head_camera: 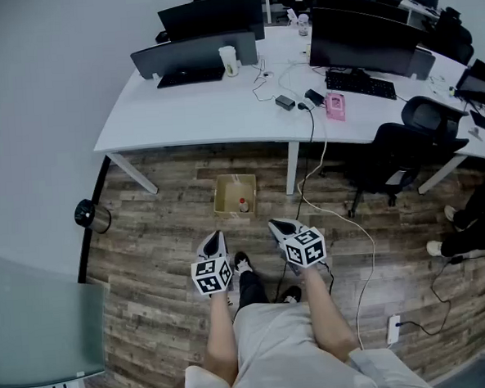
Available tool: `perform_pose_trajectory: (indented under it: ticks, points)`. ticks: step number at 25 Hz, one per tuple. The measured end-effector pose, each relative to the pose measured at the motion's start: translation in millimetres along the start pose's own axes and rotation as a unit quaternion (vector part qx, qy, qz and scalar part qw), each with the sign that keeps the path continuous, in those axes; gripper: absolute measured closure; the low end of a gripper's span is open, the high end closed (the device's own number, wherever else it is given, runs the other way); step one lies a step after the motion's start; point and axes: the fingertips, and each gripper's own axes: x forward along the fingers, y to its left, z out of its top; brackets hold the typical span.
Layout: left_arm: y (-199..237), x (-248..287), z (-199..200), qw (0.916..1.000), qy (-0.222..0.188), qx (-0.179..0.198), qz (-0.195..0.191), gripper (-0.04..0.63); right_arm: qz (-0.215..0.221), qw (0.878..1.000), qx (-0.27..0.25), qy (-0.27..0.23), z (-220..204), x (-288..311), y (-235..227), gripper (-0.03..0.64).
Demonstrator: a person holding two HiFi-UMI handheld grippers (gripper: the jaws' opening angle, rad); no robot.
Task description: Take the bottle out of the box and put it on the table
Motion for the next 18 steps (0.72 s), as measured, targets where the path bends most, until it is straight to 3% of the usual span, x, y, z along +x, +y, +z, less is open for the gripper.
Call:
perform_pose_trajectory:
  ticks: [18]
  points:
    - [24.4,23.2,23.3,0.9997,0.008,0.021,-0.009,0.58,-0.005,1.0,0.007,-0.023,28.4,29.7,-11.7,0.578]
